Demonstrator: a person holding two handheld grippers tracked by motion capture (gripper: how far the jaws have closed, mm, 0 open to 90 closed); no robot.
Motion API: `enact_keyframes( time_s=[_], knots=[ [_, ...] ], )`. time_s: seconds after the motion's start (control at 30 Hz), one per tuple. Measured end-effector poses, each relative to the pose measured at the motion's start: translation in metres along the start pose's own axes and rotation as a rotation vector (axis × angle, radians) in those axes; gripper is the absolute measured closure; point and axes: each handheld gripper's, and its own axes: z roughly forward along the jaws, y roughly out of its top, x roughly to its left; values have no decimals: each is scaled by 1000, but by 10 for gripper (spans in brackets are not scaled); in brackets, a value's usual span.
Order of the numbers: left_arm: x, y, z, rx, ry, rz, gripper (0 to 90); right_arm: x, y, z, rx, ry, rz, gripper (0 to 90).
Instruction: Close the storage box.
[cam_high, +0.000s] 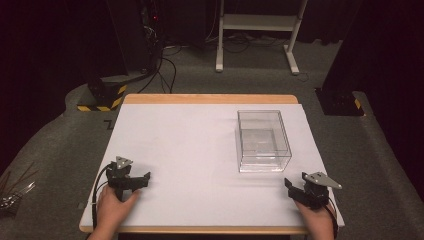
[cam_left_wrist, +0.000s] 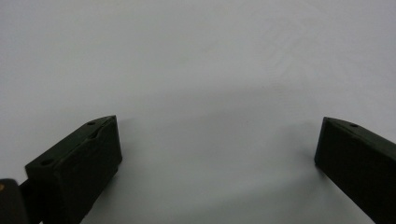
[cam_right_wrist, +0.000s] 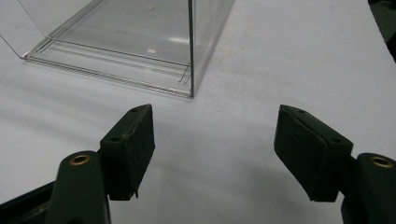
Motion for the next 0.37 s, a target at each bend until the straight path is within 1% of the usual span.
enact_keyframes(
  time_s=[0.13,0.17,0.27,0.37],
  knots=[
    [0,0,0,0,0,1,8,-2,0,1,18,14,20,289],
    [0,0,0,-1,0,1,8,-2,0,2,18,14,18,289],
    [0,0,0,1,2,4,9,0,0,2,22,8,-6,290],
    [0,0,0,1,2,4,8,1,0,2,27,8,-9,290]
  ],
)
